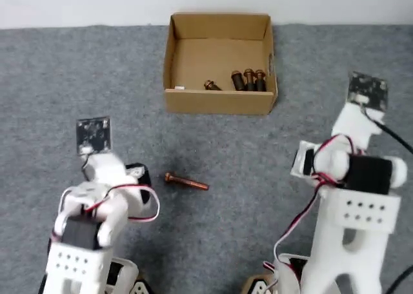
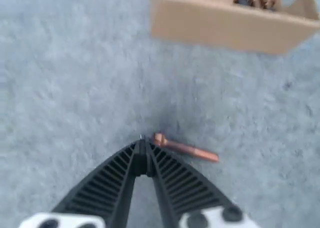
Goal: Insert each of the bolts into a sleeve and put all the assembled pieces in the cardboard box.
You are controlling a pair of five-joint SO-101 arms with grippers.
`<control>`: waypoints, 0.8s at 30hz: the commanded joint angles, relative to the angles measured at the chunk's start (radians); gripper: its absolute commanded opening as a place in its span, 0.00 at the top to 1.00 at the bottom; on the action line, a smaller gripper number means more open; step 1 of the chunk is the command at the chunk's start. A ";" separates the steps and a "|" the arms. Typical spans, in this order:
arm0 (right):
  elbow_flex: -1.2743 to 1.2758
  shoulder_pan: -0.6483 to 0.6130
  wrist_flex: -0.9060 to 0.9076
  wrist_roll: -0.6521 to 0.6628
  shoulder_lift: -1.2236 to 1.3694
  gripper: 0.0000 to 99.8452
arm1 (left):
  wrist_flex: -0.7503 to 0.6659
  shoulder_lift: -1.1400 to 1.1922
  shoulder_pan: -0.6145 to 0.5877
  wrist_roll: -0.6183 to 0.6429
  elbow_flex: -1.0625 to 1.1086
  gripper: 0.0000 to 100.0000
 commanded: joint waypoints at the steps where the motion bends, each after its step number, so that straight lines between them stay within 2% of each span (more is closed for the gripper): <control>1: 0.026 0.025 0.038 -0.011 -0.064 0.99 | 0.005 0.192 0.038 0.072 -0.108 0.99; 11: 0.095 0.105 0.013 -0.011 -0.136 0.99 | 0.005 0.560 0.129 0.353 -0.308 0.99; 18: 0.095 0.128 0.012 -0.009 -0.170 0.99 | 0.005 0.752 0.187 0.391 -0.349 0.85; 24: 0.095 0.128 0.012 -0.012 -0.171 0.99 | -0.002 0.864 0.190 0.417 -0.371 0.85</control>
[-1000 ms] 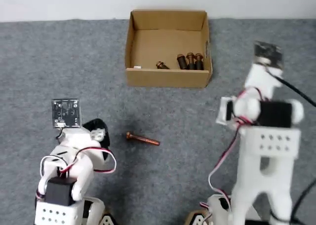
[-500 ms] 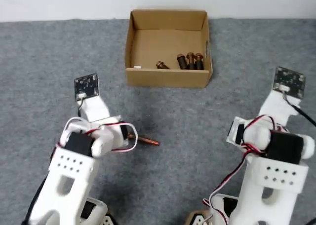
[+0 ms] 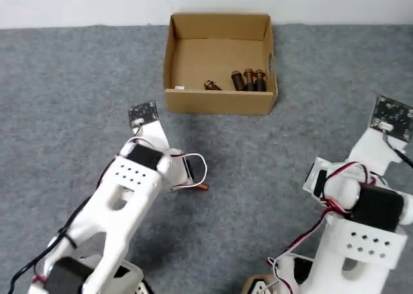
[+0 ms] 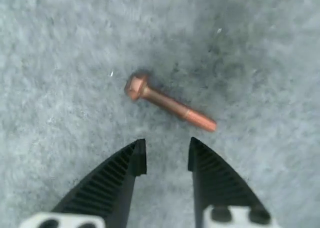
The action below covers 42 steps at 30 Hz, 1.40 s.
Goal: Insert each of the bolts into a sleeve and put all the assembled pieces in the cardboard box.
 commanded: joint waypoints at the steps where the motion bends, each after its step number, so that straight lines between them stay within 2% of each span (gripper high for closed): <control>1: -0.006 0.008 0.012 -0.009 -0.015 0.99 | -0.003 0.049 -0.011 0.014 -0.064 0.85; 22: -0.006 0.007 0.012 -0.006 -0.015 0.99 | -0.032 0.539 -0.026 0.032 -0.334 0.85; 33: -0.006 0.002 0.012 -0.006 -0.015 0.99 | 0.011 0.684 -0.123 0.037 -0.455 0.85; 35: -0.006 0.002 0.012 -0.006 -0.015 0.99 | 0.006 0.680 -0.127 0.037 -0.455 0.90; 37: -0.006 0.002 0.012 -0.006 -0.015 0.99 | 0.005 0.677 -0.127 0.035 -0.456 0.99; 42: -0.008 0.001 0.012 -0.006 -0.015 0.99 | 0.012 0.674 -0.120 0.035 -0.456 1.00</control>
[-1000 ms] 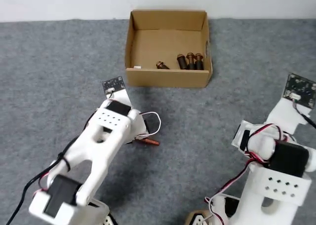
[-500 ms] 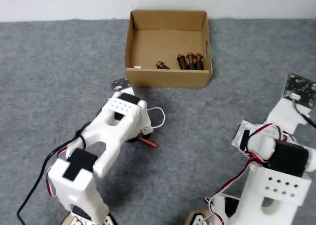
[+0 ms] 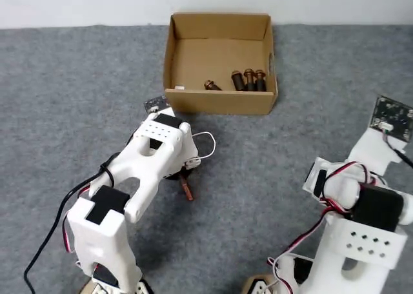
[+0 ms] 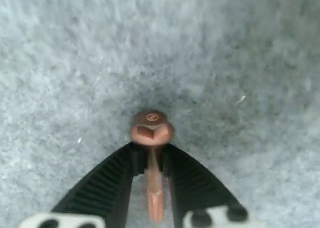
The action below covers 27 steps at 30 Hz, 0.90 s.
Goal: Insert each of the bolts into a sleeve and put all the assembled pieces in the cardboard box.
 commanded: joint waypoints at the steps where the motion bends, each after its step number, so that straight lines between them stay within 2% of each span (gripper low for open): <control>1: -0.008 0.001 0.012 -0.006 -0.015 0.99 | 0.020 0.003 -0.046 0.005 -0.001 1.00; 5: -0.009 0.001 0.016 -0.006 -0.016 0.99 | 0.063 -0.098 -0.026 0.003 0.010 1.00; 11: -0.006 0.001 -0.027 -0.006 -0.111 0.99 | 0.064 -0.419 0.026 -0.054 0.091 1.00; 15: 0.032 0.001 -0.108 0.029 -0.237 0.99 | -0.003 -0.631 0.023 -0.106 0.183 1.00; 23: 0.299 -0.001 -0.242 0.083 -0.437 0.99 | -0.186 -0.991 0.021 -0.264 0.398 1.00; 27: 0.411 -0.050 -0.291 0.127 -0.541 0.99 | -0.296 -1.145 0.021 -0.316 0.513 1.00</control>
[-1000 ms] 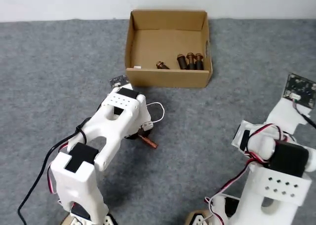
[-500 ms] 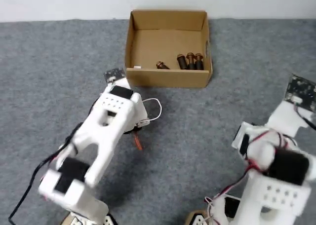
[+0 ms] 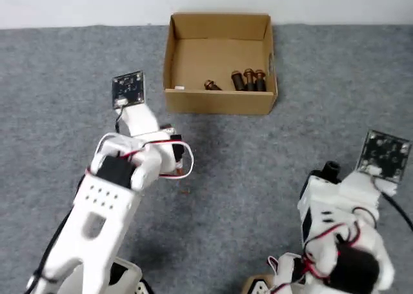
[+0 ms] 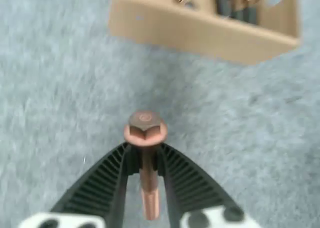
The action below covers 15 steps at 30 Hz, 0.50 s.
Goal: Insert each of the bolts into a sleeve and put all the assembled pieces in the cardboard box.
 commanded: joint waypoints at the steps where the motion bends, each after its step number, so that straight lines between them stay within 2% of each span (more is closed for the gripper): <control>1: 0.077 -0.054 -0.065 0.034 -0.079 0.99 | -0.118 -0.158 0.003 -0.048 0.061 1.00; 4: 0.170 -0.139 -0.119 0.031 -0.162 0.99 | -0.160 -0.247 0.011 -0.057 0.111 1.00; 15: 0.439 -0.510 -0.263 0.034 -0.443 0.99 | -0.161 -0.545 0.014 -0.054 0.131 1.00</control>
